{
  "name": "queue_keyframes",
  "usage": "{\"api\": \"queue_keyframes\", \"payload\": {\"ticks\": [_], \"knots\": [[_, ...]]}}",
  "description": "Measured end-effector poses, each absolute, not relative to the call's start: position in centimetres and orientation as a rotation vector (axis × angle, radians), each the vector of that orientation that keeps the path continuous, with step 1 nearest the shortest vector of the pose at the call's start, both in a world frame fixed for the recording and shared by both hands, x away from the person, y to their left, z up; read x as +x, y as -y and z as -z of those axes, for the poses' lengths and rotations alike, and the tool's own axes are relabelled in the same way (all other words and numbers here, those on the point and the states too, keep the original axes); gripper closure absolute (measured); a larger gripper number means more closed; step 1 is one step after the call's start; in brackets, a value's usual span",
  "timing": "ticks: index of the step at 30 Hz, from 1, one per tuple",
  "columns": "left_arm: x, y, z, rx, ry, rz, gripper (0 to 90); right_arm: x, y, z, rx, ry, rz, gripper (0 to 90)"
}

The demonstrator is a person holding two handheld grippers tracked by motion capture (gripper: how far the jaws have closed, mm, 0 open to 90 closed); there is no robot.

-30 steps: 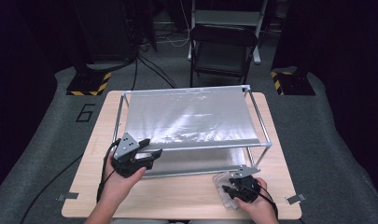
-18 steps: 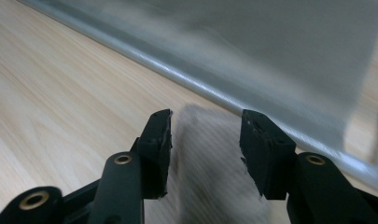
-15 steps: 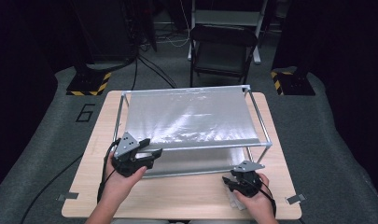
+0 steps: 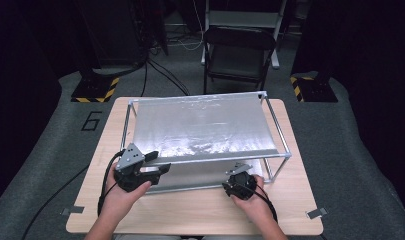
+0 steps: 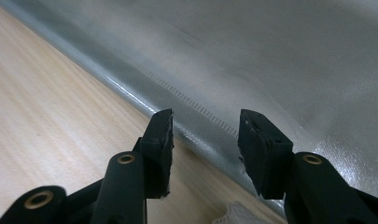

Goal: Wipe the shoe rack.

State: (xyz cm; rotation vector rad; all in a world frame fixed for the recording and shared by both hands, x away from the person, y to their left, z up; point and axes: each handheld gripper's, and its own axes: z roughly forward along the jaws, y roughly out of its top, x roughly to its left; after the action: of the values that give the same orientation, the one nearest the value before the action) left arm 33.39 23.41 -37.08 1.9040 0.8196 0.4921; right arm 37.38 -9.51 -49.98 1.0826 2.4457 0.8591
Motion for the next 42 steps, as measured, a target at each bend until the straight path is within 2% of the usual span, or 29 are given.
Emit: {"api": "queue_keyframes", "payload": {"ticks": [3, 8, 12, 15, 17, 24, 26, 30, 32, 42], "knots": [[33.1, -23.2, 37.1, 1.909, -0.823, -0.522, 40.3, 37.7, 9.3, 50.2, 1.064, -2.458, -0.832, 55.2], [32.9, -22.5, 37.2, 1.885, -0.842, -0.485, 40.0, 38.8, 9.7, 50.2, 1.063, -2.419, -0.797, 56.1], [31.7, -20.8, 36.7, 1.942, -0.827, -0.494, 39.1, 39.8, 10.0, 50.0, 1.150, -2.364, -0.736, 55.4], [31.0, -20.5, 36.0, 1.965, -0.815, -0.443, 36.6, 40.5, 10.1, 49.9, 1.157, -2.363, -0.743, 54.9], [30.5, -20.9, 35.5, 1.964, -0.799, -0.448, 36.5, 40.2, 9.9, 49.5, 1.236, -2.397, -0.754, 54.8], [30.1, -24.5, 34.7, 1.933, -0.785, -0.513, 35.5, 39.1, 8.2, 48.6, 1.057, -2.420, -0.913, 53.8], [30.1, -25.5, 34.9, 1.933, -0.787, -0.496, 35.6, 38.7, 7.7, 48.5, 1.063, -2.437, -0.924, 53.6], [30.3, -26.6, 35.8, 1.948, -0.812, -0.479, 38.9, 38.6, 6.0, 48.7, 0.969, -2.492, -0.922, 52.3], [30.6, -26.8, 36.6, 1.958, -0.812, -0.479, 45.0, 38.8, 5.1, 49.3, 0.945, -2.529, -0.921, 51.6], [30.8, -26.3, 36.8, 1.922, -0.796, -0.461, 56.9, 39.6, 5.2, 50.0, 1.006, -2.522, -0.845, 51.9]]}}
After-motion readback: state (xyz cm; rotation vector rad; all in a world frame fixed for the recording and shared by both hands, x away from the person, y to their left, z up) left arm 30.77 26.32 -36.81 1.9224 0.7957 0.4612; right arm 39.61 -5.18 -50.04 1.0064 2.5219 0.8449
